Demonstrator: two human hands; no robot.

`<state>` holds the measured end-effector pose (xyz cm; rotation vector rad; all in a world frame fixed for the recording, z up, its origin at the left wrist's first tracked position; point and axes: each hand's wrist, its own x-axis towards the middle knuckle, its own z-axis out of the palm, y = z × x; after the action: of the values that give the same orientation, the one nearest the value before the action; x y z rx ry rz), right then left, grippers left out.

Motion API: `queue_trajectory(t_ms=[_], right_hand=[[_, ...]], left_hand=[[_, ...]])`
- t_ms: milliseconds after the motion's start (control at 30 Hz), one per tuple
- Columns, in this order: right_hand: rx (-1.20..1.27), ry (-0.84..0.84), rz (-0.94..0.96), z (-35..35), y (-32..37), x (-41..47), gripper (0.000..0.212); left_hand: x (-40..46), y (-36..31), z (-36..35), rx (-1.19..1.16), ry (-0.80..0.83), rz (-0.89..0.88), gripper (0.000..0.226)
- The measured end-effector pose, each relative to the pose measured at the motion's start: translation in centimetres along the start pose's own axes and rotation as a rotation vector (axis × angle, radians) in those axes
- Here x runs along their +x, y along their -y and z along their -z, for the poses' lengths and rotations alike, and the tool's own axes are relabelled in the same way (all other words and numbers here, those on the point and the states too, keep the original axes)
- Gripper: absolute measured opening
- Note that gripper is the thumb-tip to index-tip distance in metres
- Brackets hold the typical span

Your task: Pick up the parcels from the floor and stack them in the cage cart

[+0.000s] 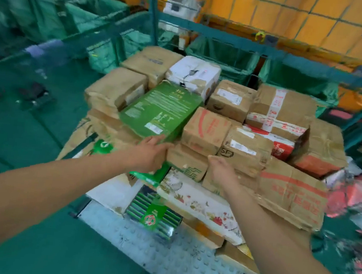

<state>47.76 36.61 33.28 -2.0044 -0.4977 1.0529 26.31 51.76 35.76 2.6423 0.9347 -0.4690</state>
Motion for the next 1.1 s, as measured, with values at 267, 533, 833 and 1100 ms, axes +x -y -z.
queue_trajectory(t_ms=[267,533,833,1100], right_hand=[[-0.068,0.463,0.028,-19.3,0.4,-11.9,0.009],[-0.293,0.831,0.066,-37.2,0.0,-26.2,0.01],[-0.591,1.164,0.204,-54.8,-1.4,-42.6,0.023],[-0.868,1.434,0.264,-67.3,-5.0,-54.2,0.03]], left_hand=[[-21.7,11.0,-7.9,-0.137,-0.057,0.296,0.084],[-44.7,18.0,-15.7,-0.262,-0.089,0.647,0.076],[-68.2,21.8,-24.2,-0.469,-0.207,1.113,0.066],[-81.4,21.2,-32.6,-0.714,-0.272,1.441,0.065]])
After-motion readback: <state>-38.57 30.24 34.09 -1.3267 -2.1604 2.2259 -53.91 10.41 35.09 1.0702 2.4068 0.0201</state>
